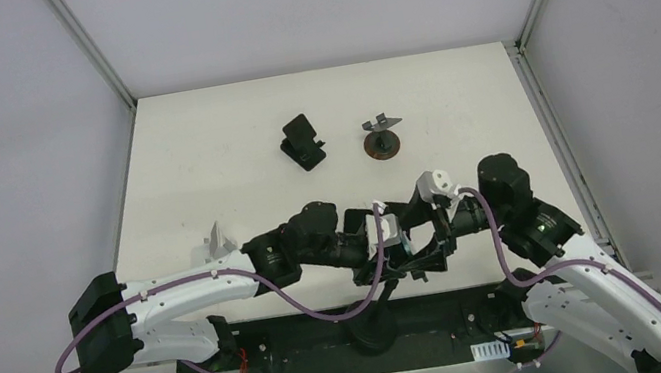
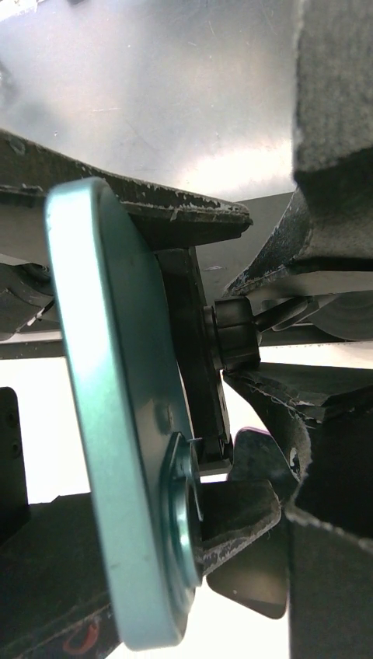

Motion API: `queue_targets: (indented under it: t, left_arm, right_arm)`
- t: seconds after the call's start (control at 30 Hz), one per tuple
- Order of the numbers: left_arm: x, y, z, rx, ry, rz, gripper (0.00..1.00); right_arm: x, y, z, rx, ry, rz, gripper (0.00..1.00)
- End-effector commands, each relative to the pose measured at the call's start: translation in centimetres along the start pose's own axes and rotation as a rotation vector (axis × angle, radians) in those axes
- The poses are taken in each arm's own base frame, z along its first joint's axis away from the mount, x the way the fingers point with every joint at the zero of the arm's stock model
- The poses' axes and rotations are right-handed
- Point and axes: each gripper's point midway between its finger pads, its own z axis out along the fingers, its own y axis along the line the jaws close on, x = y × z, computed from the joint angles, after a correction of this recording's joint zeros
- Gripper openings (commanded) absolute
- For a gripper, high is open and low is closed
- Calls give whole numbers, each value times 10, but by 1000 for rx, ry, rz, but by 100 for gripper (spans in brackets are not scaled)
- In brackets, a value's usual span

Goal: Remove the phone from the phone stand

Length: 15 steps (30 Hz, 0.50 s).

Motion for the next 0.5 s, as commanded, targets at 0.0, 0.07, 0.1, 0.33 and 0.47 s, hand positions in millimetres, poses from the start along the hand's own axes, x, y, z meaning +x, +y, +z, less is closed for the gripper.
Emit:
queue_targets:
  t: [0.0, 0.07, 0.1, 0.33, 0.47]
  left_arm:
    - [-34, -113, -11, 482, -101, 117, 0]
    - [-33, -116, -12, 498, -97, 114, 0]
    - [-33, -117, -12, 504, -97, 113, 0]
    - [-30, -120, -12, 515, -90, 111, 0]
    - [-29, -122, -12, 523, -88, 111, 0]
  right_arm:
    - [10, -77, -22, 349, 96, -246, 0]
    - [13, -72, -23, 329, 109, -253, 0]
    - [14, -69, -23, 314, 116, -252, 0]
    - [13, -40, -19, 169, 131, -195, 0]
    - [6, -24, -17, 96, 100, -157, 0]
